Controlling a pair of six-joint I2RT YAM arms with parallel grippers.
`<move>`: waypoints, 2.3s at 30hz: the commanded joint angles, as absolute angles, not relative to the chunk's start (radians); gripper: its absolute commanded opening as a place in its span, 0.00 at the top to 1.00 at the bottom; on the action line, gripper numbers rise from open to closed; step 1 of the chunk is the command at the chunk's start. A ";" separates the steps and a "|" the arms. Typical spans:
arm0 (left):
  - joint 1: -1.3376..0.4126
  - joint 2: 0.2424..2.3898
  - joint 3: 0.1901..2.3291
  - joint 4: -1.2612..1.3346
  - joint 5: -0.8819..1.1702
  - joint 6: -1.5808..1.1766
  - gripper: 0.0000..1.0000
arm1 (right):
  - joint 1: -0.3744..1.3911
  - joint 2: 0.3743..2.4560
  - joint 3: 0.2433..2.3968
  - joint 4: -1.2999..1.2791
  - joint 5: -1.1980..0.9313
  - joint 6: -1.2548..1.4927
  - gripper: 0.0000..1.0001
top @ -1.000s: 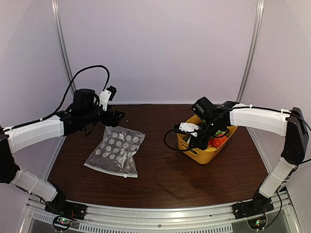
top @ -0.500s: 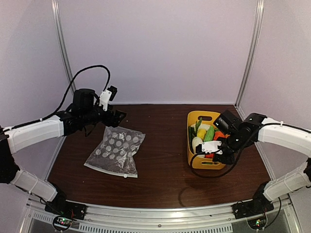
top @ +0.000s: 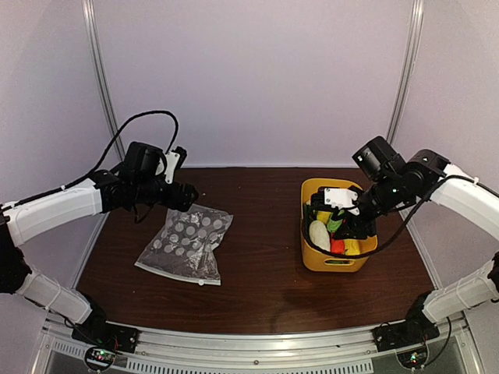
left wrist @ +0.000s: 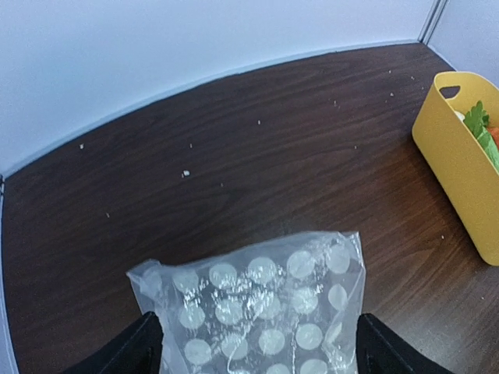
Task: Place the food in the zip-top bag and seal the zipper
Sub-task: Adjust the bin at the center of the board, then pick up the zipper food storage bag at the center of the board, then pass from the left arm to the right
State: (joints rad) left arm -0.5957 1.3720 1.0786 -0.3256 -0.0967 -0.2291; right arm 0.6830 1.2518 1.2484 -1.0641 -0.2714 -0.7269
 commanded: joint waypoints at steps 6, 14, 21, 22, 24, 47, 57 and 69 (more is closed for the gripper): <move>-0.675 1.237 0.917 -0.550 -0.118 -0.539 0.13 | 0.678 1.338 1.264 -0.713 -0.505 -0.494 0.48; -0.875 1.381 0.920 -0.607 -0.242 -0.520 0.18 | 0.678 1.477 1.319 -0.661 -0.562 -0.476 0.49; -0.926 1.580 1.015 -0.697 -0.323 -0.628 0.36 | 0.677 1.460 1.326 -0.670 -0.551 -0.471 0.49; -0.928 1.596 1.026 -0.706 -0.338 -0.651 0.39 | 0.678 1.449 1.317 -0.667 -0.546 -0.473 0.49; -0.927 1.615 1.040 -0.707 -0.355 -0.682 0.50 | 0.677 1.417 1.289 -0.656 -0.530 -0.475 0.49; -0.903 1.551 1.377 -0.485 -0.251 -0.585 1.00 | 0.617 1.330 1.263 -0.598 -0.466 -0.425 0.50; -0.788 1.395 1.275 0.004 -0.119 -0.872 1.00 | 0.582 1.434 1.447 -0.561 -0.558 -0.353 0.43; -0.713 1.262 1.092 0.184 0.048 -1.153 1.00 | 0.758 1.536 1.609 -0.595 -0.357 -0.466 0.47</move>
